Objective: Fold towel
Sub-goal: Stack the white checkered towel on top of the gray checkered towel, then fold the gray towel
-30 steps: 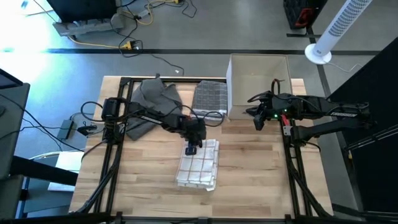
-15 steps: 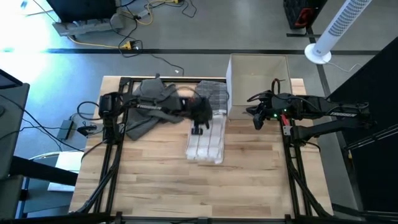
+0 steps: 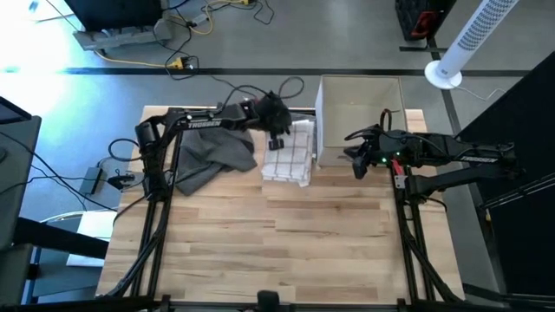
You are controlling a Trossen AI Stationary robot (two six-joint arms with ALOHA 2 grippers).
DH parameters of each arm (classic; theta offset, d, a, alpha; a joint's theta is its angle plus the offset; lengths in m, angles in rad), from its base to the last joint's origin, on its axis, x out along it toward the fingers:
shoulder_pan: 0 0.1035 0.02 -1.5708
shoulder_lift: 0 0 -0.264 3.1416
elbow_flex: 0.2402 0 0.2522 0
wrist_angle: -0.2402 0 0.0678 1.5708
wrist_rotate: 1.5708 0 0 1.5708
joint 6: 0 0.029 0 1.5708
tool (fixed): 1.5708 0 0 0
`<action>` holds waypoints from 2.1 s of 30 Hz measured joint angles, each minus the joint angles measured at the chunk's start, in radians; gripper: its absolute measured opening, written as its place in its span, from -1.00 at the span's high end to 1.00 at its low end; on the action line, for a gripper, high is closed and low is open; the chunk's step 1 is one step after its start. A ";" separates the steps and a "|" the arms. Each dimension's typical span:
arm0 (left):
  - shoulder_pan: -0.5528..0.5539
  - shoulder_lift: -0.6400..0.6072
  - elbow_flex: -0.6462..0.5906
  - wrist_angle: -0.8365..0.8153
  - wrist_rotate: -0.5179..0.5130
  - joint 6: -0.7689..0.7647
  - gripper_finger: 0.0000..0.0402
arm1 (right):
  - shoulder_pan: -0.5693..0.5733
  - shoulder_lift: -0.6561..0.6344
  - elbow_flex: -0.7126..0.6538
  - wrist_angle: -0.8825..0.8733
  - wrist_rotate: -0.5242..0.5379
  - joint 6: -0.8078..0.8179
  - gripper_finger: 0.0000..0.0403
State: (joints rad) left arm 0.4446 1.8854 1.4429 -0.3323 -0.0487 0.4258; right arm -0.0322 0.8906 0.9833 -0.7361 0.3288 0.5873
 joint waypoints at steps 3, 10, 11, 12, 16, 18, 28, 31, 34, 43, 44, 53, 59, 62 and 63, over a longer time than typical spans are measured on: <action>0.022 0.000 0.000 0.044 0.017 -0.019 0.91 | 0.000 0.000 0.000 0.000 0.004 0.000 1.00; 0.070 0.029 0.000 0.153 0.020 -0.015 0.91 | 0.000 0.000 0.000 0.000 0.010 0.006 1.00; 0.076 0.042 0.000 0.175 0.021 -0.013 0.91 | 0.000 0.000 0.000 0.001 0.013 0.014 1.00; 0.082 0.055 0.000 0.187 0.020 -0.013 0.91 | 0.000 0.000 0.000 0.001 0.020 0.018 1.00; 0.101 0.108 0.000 0.227 0.029 0.004 0.91 | 0.000 0.000 0.000 0.001 0.036 0.027 1.00; 0.108 0.128 0.000 0.233 0.029 0.021 0.91 | 0.000 0.000 0.000 0.000 0.036 0.044 1.00; 0.114 0.182 0.000 0.376 -0.035 0.121 0.75 | 0.000 0.000 0.000 0.002 0.055 0.068 1.00; 0.114 0.183 0.000 0.378 -0.039 0.127 0.48 | 0.000 0.000 0.000 0.009 0.056 0.068 1.00; 0.113 0.183 0.000 0.376 -0.076 0.125 0.27 | 0.000 0.000 0.000 0.017 0.056 0.068 1.00; 0.101 0.138 0.000 0.337 -0.378 0.195 0.00 | 0.000 0.000 0.000 0.023 0.059 0.068 1.00; 0.098 0.121 0.000 0.309 -0.378 0.186 0.00 | 0.000 0.000 0.000 0.022 0.064 0.068 1.00; 0.067 -0.060 0.000 0.104 -0.089 -0.031 0.02 | 0.000 0.000 0.000 0.021 0.078 0.063 1.00; 0.016 -0.157 0.000 -0.004 -0.066 -0.058 0.02 | 0.000 0.000 0.000 0.022 0.071 0.060 1.00; -0.021 -0.204 0.000 -0.048 -0.067 -0.058 0.02 | 0.000 0.000 0.000 0.021 0.068 0.060 1.00; -0.034 -0.219 0.000 -0.072 -0.069 -0.057 0.02 | 0.000 0.000 0.000 0.021 0.065 0.060 1.00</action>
State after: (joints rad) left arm 0.4103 1.6669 1.4433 -0.4039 -0.1174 0.3684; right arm -0.0322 0.8907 0.9833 -0.7147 0.3934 0.6472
